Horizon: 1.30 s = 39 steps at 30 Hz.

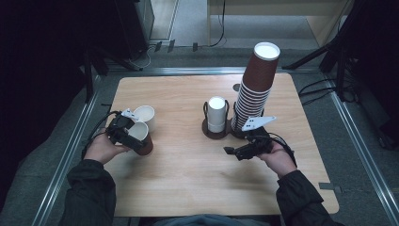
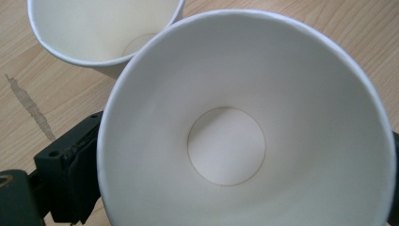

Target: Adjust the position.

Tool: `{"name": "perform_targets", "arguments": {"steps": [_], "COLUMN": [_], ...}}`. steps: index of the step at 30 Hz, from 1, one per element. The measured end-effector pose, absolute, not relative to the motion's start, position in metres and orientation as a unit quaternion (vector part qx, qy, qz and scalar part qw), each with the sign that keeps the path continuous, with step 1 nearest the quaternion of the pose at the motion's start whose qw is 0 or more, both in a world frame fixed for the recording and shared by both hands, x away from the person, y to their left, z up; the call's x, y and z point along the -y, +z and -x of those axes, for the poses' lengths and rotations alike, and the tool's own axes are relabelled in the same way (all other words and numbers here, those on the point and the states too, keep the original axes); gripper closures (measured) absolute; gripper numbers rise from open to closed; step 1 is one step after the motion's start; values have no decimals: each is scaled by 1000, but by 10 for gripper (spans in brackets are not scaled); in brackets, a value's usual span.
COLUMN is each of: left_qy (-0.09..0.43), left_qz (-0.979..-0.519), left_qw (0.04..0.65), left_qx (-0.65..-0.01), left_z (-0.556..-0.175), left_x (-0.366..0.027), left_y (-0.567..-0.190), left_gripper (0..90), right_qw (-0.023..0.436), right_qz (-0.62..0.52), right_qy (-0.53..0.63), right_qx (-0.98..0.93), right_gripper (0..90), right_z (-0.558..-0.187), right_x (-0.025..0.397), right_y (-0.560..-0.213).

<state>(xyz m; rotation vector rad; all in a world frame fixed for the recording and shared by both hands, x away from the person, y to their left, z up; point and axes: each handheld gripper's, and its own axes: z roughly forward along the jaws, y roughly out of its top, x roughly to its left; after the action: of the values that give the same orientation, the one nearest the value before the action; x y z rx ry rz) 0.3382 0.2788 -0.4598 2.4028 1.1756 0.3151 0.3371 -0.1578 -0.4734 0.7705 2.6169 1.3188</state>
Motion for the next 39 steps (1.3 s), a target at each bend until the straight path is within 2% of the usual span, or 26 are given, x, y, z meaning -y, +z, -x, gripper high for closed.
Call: {"name": "perform_targets", "arguments": {"steps": [22, 39], "left_qy": [109, 127], "left_qz": [-857, -841], "left_qw": [261, 290], "left_qx": [-430, -438], "left_z": [-335, -331], "left_x": [-281, -282], "left_y": [-446, -425], "left_gripper": [0, 0], "right_qw": [54, 52], "right_qz": [-253, -251], "right_qy": [435, 433], "right_qx": [-863, -864], "right_gripper": [164, 165], "right_z": [-338, -338], "right_x": [158, 157], "right_y": [-473, -474]}}
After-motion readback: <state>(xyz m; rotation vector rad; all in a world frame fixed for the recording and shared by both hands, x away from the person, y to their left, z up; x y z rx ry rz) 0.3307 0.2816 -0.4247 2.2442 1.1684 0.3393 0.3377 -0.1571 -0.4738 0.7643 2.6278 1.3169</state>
